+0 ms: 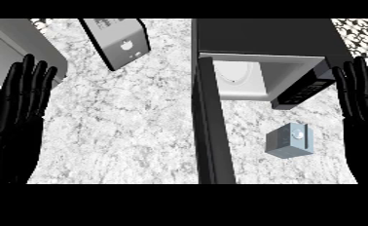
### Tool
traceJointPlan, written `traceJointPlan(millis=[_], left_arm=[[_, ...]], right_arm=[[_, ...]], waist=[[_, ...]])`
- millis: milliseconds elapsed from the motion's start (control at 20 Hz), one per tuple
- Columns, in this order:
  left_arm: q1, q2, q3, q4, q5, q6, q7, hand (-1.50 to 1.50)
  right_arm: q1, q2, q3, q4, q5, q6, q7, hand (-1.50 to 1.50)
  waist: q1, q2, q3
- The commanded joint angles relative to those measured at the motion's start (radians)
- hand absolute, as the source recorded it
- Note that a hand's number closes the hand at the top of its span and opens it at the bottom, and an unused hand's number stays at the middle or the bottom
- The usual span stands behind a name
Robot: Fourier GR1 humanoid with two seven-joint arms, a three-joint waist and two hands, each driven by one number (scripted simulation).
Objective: Pick up the milk, place it into the microwave and close the microwave
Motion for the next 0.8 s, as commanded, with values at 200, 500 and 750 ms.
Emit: traceJointPlan(millis=[200,500,750], left_arm=[[0.059,-0.108,-0.142,0.009,-0.103,0.13,-0.045,-1.5],[0.207,-0.11,-0.075,-0.06,0.031,0.106,0.0,-1.5],[0.337,-0.099,-0.104,-0.211,0.027,0.074,0.042,-1.5]], right_arm=[[0.028,-0.007,0.038,-0.144,0.002,0.015,0.082,-1.5],[0.117,0.013,0.137,-0.241,0.032,0.026,0.205,-1.5],[0.227,0.035,0.192,-0.321,0.131,0.011,0.209,-1.5]], waist=[[-0.01,0.012,0.053],[-0.003,0.012,0.053],[-0.003,0.012,0.053]])
